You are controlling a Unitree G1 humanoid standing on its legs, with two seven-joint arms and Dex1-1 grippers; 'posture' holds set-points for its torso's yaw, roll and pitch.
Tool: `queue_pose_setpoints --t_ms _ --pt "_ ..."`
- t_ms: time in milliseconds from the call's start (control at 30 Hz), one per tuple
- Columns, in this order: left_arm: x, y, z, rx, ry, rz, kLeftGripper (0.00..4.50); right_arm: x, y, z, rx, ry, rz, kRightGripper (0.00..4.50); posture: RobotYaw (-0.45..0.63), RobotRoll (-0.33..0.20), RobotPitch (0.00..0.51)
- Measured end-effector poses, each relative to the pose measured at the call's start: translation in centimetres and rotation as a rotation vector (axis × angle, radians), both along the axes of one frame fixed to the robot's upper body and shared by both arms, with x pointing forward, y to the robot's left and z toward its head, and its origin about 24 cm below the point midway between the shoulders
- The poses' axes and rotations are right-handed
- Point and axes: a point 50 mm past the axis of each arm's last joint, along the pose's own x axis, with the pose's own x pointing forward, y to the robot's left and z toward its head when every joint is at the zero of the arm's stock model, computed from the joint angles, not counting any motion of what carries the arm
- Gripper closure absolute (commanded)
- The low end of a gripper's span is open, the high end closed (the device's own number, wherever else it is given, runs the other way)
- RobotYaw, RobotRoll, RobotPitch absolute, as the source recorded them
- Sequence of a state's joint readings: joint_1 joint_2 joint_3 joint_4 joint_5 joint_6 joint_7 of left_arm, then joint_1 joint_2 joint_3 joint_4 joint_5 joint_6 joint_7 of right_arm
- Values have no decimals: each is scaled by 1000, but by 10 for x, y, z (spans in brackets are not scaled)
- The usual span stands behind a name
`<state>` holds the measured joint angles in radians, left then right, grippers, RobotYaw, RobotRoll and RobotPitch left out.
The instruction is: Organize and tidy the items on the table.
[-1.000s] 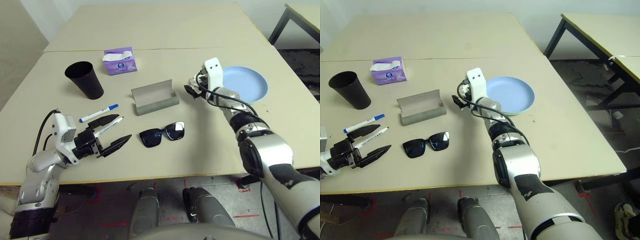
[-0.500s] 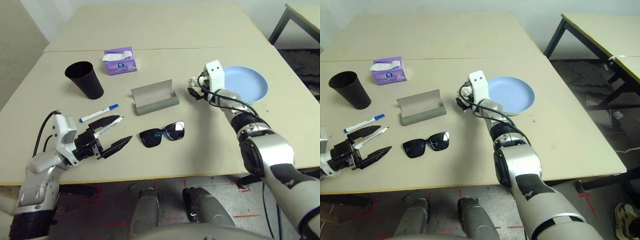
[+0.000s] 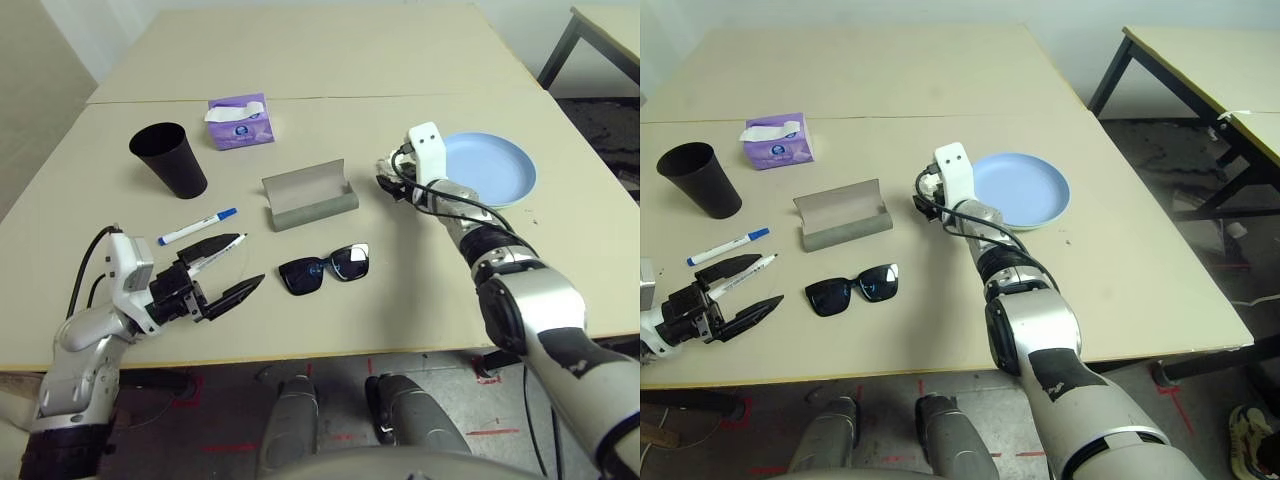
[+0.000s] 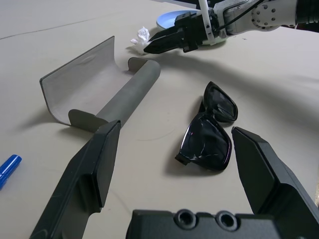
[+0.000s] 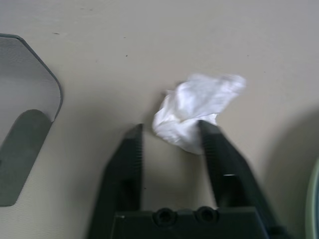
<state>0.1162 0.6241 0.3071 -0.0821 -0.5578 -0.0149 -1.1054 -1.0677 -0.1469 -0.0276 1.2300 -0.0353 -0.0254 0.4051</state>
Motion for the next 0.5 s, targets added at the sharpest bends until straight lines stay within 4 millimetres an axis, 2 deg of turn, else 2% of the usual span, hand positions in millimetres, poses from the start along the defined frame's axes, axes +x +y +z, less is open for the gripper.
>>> queue_pose_setpoints --t_ms 100,500 --pt "0 -3 2 -5 -14 0 0 0 3 0 9 1 9 4372 89 0 160" --pt "3 -5 7 -6 -41 -2 0 -1 6 0 30 -1 20 4441 76 0 163"
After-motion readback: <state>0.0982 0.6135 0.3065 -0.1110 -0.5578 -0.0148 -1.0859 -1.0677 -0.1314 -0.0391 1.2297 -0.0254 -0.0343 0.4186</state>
